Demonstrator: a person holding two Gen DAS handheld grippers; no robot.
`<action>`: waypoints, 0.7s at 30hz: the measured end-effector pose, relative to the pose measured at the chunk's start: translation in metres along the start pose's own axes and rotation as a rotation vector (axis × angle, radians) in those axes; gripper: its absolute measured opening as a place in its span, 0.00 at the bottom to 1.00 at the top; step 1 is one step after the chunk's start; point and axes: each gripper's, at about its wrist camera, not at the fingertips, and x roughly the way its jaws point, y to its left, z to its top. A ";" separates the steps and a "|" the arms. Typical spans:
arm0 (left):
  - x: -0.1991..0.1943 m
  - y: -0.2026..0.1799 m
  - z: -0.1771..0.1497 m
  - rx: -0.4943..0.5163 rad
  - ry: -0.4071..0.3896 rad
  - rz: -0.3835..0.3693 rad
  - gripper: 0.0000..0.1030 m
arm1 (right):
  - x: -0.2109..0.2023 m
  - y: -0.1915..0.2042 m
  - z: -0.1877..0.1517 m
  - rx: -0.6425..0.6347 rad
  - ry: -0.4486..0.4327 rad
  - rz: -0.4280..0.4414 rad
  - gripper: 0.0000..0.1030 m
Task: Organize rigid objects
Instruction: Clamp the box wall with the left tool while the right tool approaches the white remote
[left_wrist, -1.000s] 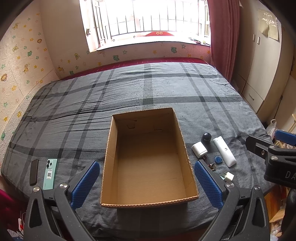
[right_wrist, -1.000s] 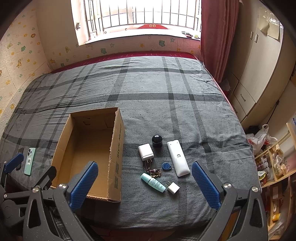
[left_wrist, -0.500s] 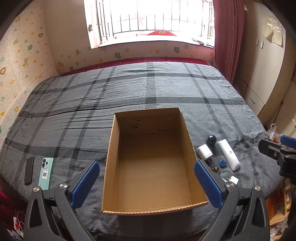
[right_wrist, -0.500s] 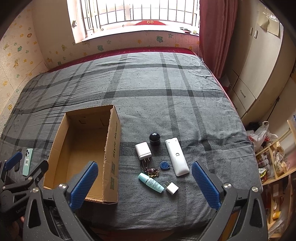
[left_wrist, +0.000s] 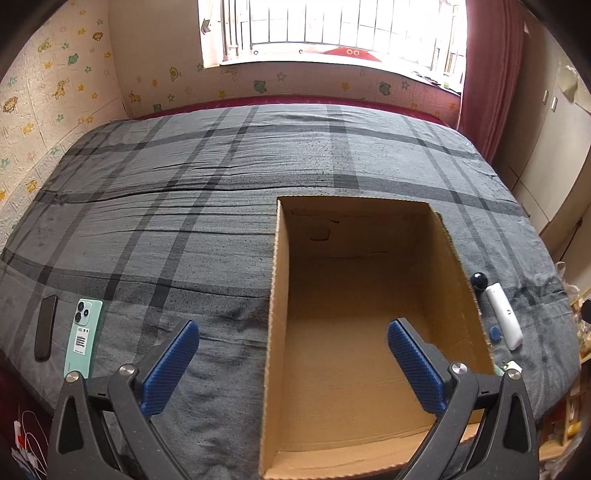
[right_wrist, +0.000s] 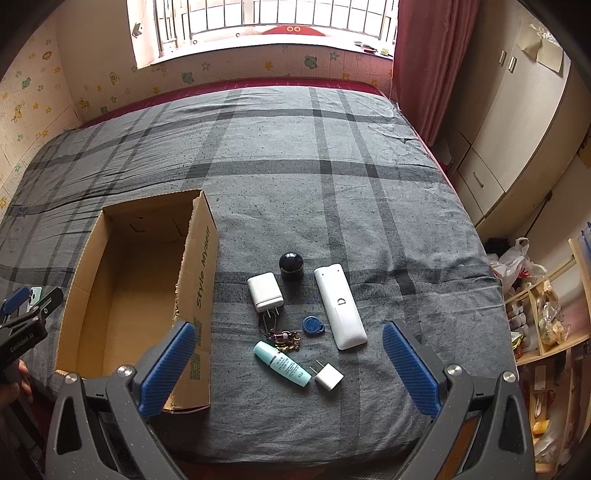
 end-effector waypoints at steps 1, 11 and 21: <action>0.007 0.003 0.000 0.002 0.004 0.004 1.00 | 0.004 0.000 0.000 0.000 0.005 -0.003 1.00; 0.071 0.023 -0.004 0.037 0.076 0.028 1.00 | 0.049 -0.014 -0.008 0.020 0.078 -0.023 1.00; 0.097 0.021 -0.002 0.073 0.136 -0.017 0.82 | 0.080 -0.035 -0.016 0.054 0.128 -0.040 1.00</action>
